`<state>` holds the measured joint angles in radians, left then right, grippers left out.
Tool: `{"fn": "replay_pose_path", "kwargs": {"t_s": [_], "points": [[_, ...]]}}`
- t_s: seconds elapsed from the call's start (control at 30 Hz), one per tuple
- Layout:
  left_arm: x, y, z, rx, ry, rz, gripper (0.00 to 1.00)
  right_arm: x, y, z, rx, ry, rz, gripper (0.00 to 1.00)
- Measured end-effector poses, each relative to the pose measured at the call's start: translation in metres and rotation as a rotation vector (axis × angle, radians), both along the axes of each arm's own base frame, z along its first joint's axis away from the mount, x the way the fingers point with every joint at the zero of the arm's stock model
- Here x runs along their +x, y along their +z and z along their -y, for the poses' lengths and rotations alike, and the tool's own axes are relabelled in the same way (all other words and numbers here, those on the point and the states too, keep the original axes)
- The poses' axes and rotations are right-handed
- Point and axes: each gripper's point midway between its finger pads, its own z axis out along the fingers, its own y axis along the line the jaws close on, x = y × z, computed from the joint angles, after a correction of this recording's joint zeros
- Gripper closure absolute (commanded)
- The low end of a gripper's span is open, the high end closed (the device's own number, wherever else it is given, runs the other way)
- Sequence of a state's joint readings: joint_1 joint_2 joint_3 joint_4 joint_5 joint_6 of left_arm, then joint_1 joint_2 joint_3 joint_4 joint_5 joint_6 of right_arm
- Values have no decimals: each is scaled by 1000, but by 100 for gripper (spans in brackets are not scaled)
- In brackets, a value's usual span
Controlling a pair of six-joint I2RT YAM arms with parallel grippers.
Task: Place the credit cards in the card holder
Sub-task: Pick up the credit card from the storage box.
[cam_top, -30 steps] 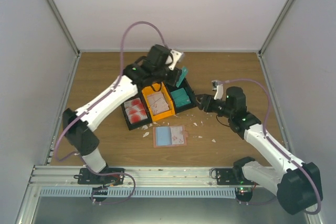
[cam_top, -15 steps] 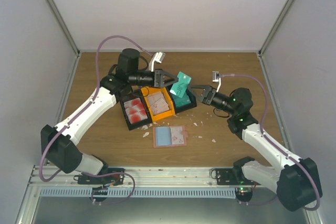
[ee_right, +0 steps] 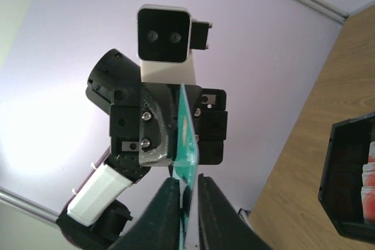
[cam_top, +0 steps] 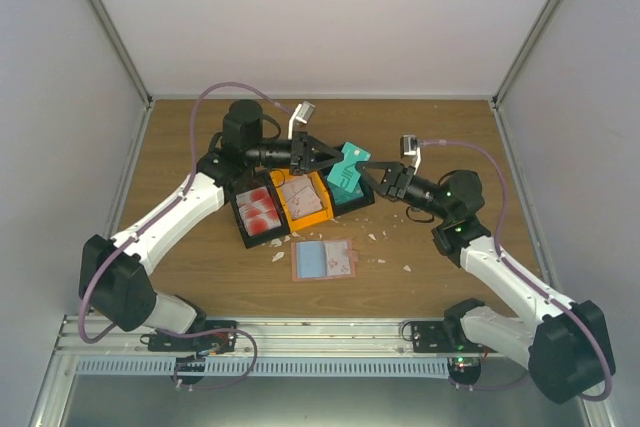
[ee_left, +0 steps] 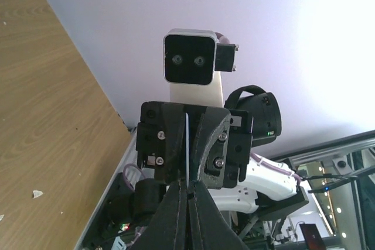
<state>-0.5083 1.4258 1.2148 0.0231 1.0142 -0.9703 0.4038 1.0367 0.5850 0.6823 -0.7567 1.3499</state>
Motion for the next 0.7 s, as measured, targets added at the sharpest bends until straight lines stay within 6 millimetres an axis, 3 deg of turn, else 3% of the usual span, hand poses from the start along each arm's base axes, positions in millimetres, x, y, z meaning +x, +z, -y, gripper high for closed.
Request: {"fn": "replay_pose_path", "kwargs": {"t_s": [0.13,0.3,0.4,0.57,0.7], "points": [[-1,-2,0,-5,-6,-11,93,-6,4,-3,16,32,-7,100],[-1,-9,-3,24,12,7,59,-5,2,-5,-10,43,-9,99],[1,-24,-12,93,80,17,45,-3,-11,-6,-64,32,-16,100],[-6,-69,-40,260,217,35,37,-5,-58,-4,-231,22,-40,100],[-19,-136,-68,421,303,-25,39,-15,-124,0,-395,51,-135,100]]}}
